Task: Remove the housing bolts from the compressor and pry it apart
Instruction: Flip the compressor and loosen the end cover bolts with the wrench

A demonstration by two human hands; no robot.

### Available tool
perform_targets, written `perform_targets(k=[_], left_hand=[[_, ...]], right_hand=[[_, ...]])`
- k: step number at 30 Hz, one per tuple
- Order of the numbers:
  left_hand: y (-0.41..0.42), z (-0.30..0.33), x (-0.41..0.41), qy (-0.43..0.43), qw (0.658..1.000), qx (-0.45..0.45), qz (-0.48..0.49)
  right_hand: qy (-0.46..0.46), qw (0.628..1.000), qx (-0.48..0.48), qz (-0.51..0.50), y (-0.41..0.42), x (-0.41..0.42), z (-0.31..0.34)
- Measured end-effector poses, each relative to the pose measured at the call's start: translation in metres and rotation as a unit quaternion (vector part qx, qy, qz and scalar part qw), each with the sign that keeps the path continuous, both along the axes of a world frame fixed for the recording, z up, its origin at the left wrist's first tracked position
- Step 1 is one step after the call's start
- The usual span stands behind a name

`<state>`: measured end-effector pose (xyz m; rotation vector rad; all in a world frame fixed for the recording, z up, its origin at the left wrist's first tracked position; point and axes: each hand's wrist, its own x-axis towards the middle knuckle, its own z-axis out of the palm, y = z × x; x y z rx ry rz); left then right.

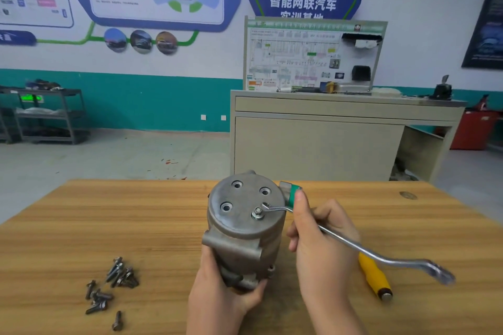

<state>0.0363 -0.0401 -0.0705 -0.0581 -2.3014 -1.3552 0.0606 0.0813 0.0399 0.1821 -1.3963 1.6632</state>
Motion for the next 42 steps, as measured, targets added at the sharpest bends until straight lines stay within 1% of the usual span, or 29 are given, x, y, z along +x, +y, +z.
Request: perform_targets(k=[4,7,11,13,14,16,17,19,20,21,22,23,24,25,27,28,30,31,33,36,37,40,42], left_hand=[[-0.001,0.001,0.000,0.003,1.000,0.008,-0.015],[0.000,0.002,0.002,0.002,0.999,0.037,-0.026],[0.001,0.002,0.004,-0.003,0.996,0.084,-0.010],[0.002,0.004,0.004,-0.016,0.994,0.105,-0.005],[0.001,0.004,0.005,-0.018,0.994,0.107,-0.004],[-0.001,0.005,0.004,-0.017,0.996,0.091,-0.014],[-0.002,0.004,0.003,-0.019,0.996,0.082,-0.020],[-0.004,0.001,-0.002,-0.018,0.997,0.068,-0.031],[-0.005,0.001,-0.004,-0.013,0.998,0.059,-0.032],[-0.005,0.001,-0.006,-0.005,0.998,0.050,-0.031],[-0.006,0.000,-0.008,0.002,0.999,0.042,-0.029],[-0.008,-0.002,-0.011,0.009,0.999,0.036,-0.029],[-0.009,-0.004,-0.014,0.017,0.999,0.031,-0.031],[-0.010,-0.006,-0.016,0.025,0.999,0.029,-0.032],[-0.011,-0.007,-0.018,0.031,0.998,0.029,-0.035],[-0.010,-0.009,-0.018,0.033,0.999,0.022,-0.037],[-0.014,-0.011,-0.020,0.031,0.998,0.019,-0.046],[-0.019,-0.011,-0.021,0.016,0.997,0.017,-0.067],[-0.028,-0.006,-0.022,-0.040,0.989,-0.008,-0.144],[-0.036,-0.004,-0.020,-0.065,0.981,0.004,-0.180],[-0.032,-0.005,-0.019,-0.057,0.984,0.015,-0.170],[-0.019,-0.010,-0.016,-0.011,0.994,0.054,-0.093],[-0.015,-0.009,-0.016,0.006,0.995,0.064,-0.073]], right_hand=[[0.031,0.998,0.052,-0.033,-0.011,0.006,0.000],[0.050,0.991,0.108,-0.063,-0.019,0.010,0.000],[0.067,0.958,0.232,-0.155,-0.027,0.017,-0.013],[0.069,0.943,0.266,-0.186,-0.028,0.020,-0.021],[0.065,0.943,0.268,-0.186,-0.028,0.021,-0.024],[0.051,0.958,0.238,-0.152,-0.028,0.024,-0.025],[0.034,0.972,0.199,-0.118,-0.027,0.024,-0.025],[-0.026,0.997,0.073,-0.025,-0.020,0.023,-0.022],[-0.052,0.998,0.002,0.036,-0.012,0.020,-0.019],[-0.066,0.991,-0.064,0.102,-0.002,0.015,-0.015],[-0.074,0.974,-0.124,0.176,0.009,0.008,-0.010],[-0.087,0.949,-0.175,0.248,0.021,0.000,-0.003],[-0.116,0.923,-0.208,0.302,0.030,-0.009,0.004],[-0.158,0.905,-0.209,0.334,0.038,-0.018,0.012],[-0.234,0.888,-0.160,0.361,0.047,-0.032,0.027],[-0.252,0.884,-0.135,0.369,0.049,-0.037,0.033],[-0.250,0.886,-0.103,0.376,0.050,-0.041,0.042],[-0.240,0.893,-0.094,0.369,0.047,-0.040,0.043],[-0.210,0.912,-0.088,0.340,0.039,-0.036,0.040],[-0.167,0.935,-0.123,0.289,0.022,-0.023,0.023],[-0.151,0.936,-0.146,0.283,0.017,-0.019,0.018],[-0.100,0.929,-0.219,0.281,0.006,-0.009,0.009],[-0.067,0.922,-0.256,0.283,0.002,-0.005,0.006]])
